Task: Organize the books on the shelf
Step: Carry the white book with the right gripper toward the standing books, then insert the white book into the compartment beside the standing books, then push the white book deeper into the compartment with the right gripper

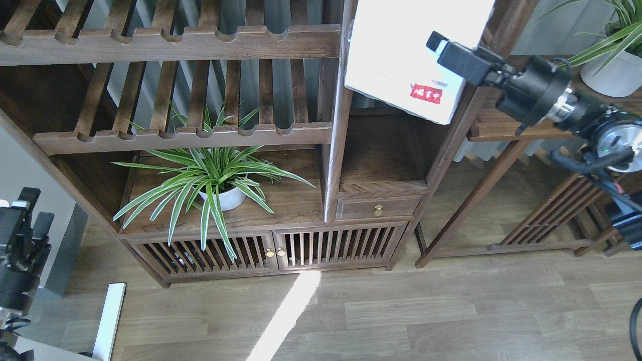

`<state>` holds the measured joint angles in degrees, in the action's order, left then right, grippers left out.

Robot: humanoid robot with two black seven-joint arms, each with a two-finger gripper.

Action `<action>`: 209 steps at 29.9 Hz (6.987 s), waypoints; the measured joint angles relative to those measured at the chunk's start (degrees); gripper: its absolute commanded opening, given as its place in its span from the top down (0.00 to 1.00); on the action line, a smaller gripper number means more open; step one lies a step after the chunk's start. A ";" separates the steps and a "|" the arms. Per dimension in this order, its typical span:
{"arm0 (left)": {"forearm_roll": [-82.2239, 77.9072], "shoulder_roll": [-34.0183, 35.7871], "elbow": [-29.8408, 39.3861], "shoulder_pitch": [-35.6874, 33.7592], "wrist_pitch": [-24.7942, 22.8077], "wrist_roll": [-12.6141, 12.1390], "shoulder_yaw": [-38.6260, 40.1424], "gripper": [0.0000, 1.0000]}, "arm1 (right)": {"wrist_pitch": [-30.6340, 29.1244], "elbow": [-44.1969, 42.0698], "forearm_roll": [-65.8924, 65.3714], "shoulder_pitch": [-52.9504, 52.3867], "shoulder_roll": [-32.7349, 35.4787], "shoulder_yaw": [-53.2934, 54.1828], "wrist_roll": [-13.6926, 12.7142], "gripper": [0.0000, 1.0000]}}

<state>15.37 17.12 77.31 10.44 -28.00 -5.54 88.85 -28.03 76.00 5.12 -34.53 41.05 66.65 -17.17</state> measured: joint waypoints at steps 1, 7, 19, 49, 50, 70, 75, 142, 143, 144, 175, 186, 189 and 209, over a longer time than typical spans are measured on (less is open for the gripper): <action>-0.03 0.01 -0.35 0.18 0.00 0.00 -0.12 0.11 | 0.00 0.00 -0.01 0.14 1.08 0.53 0.00 0.84; -0.27 0.02 -2.94 -0.01 0.00 -0.04 -1.07 0.11 | 0.03 -0.13 -0.02 0.34 5.83 2.47 0.00 0.84; -0.48 0.14 -3.38 0.29 0.00 -0.02 -2.38 0.07 | 0.03 -1.76 -0.37 -6.01 7.22 2.29 -8.62 0.83; -0.24 0.02 -4.76 0.45 0.00 0.28 -2.54 0.05 | 14.79 -7.08 -8.17 -15.11 4.08 1.27 -10.84 0.92; -0.22 0.02 -4.83 0.33 0.00 0.28 -2.54 0.05 | 15.01 -7.57 -8.72 -15.45 3.46 1.13 -10.84 0.95; 0.10 0.01 -4.98 -0.04 0.00 0.18 -2.45 0.05 | 15.29 -12.62 -13.29 -21.35 1.80 -0.44 -10.84 0.95; 0.10 0.02 -4.98 -0.04 0.00 0.18 -2.53 0.04 | 15.49 -15.49 -15.84 -24.12 -1.03 -1.65 -10.84 0.94; 0.25 -0.88 -5.09 0.70 0.00 0.90 -4.46 0.02 | 25.37 -37.02 -35.11 -27.24 -22.55 -1.24 16.17 0.92; 0.26 -0.88 -5.09 0.70 0.00 0.93 -4.46 0.02 | 25.41 -37.33 -35.14 -27.21 -22.85 -1.24 16.54 0.93; 0.26 -0.88 -5.09 0.70 0.00 0.95 -4.43 0.02 | 25.48 -37.59 -35.16 -27.17 -23.15 -1.24 16.87 0.93; 1.24 -0.86 -4.51 2.37 0.00 1.28 -2.78 0.02 | 25.45 -48.05 -37.64 -27.65 -30.61 1.89 22.85 0.91; 1.17 -1.01 -4.26 2.32 0.00 1.24 -2.64 0.02 | 24.88 -53.02 -37.55 -29.91 -32.23 1.70 25.63 0.91; 1.16 -1.03 -4.47 2.29 0.00 1.24 -2.71 0.02 | 24.87 -53.79 -37.53 -29.91 -33.18 1.95 26.34 0.86; 1.23 -1.04 -5.14 1.84 0.00 1.36 -2.82 0.02 | 25.45 -51.44 -37.46 -29.35 -37.33 0.68 27.28 0.51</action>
<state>16.60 16.08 72.17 12.28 -28.00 -4.18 86.04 -2.58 24.57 -32.34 -63.88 3.72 67.33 10.11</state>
